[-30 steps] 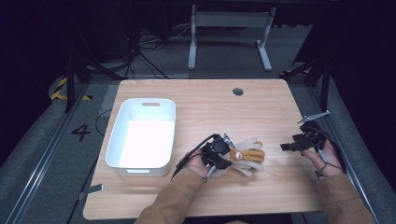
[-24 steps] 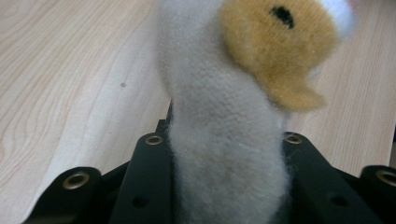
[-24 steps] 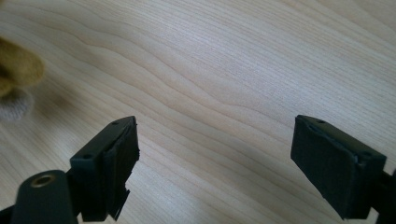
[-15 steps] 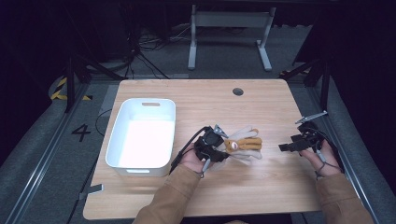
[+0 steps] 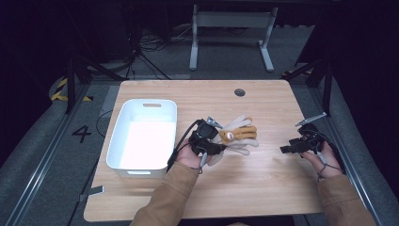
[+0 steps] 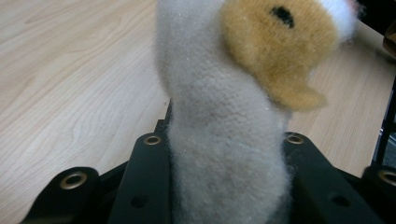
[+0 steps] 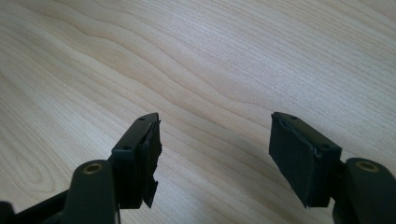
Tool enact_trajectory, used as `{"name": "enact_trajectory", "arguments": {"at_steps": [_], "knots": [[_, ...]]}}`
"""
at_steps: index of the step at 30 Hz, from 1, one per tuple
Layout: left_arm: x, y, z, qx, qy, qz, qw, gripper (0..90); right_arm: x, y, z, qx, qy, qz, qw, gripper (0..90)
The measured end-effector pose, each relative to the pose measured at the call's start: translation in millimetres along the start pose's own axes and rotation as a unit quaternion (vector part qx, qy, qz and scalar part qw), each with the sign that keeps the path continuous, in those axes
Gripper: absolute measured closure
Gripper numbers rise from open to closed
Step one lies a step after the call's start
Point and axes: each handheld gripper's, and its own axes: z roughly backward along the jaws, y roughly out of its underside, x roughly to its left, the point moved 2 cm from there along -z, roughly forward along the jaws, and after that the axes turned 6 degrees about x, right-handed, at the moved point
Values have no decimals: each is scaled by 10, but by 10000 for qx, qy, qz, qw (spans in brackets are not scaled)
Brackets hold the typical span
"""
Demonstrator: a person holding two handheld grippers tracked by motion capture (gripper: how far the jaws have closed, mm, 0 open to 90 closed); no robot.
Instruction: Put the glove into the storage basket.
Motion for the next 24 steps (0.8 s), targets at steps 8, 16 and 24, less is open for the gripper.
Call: {"name": "enact_trajectory", "arguments": {"at_steps": [8, 16, 24], "knots": [[41, 3, 188, -219, -233, 222, 9992, 692, 29, -50, -23, -33, -227, 167, 9996, 373], [106, 59, 400, -359, -472, 438, 9973, 692, 33, -163, -19, -90, -364, 237, 9990, 614], [182, 143, 584, -468, -716, 697, 9939, 692, 3, -283, -104, 5, -456, 145, 9989, 652]]}}
